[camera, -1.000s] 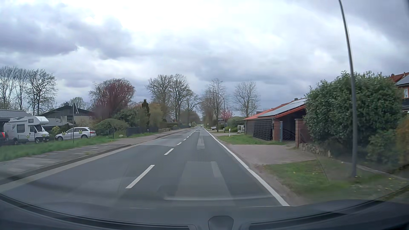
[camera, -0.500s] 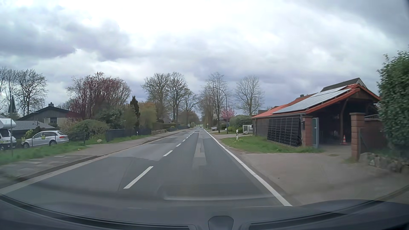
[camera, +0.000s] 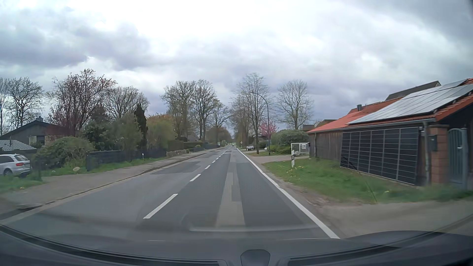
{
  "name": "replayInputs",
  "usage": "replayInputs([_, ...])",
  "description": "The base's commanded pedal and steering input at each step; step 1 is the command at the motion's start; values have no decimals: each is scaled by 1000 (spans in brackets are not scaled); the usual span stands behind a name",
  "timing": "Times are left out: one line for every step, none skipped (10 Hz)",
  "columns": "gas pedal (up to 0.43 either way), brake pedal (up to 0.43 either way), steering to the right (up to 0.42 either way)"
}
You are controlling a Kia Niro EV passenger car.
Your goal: Follow the waypoints while adhering to traffic rules and regulations
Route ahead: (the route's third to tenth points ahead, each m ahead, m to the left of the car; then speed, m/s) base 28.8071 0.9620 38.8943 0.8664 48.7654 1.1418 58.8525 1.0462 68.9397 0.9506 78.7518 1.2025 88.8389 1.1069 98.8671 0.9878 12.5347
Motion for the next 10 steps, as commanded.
replayInputs([79,0,-3])
replayInputs([79,0,-2])
replayInputs([79,0,-2])
replayInputs([79,0,-3])
replayInputs([79,0,-3])
replayInputs([79,0,-2])
replayInputs([79,0,-1])
replayInputs([79,0,-1])
replayInputs([79,0,-1])
replayInputs([79,0,-1])
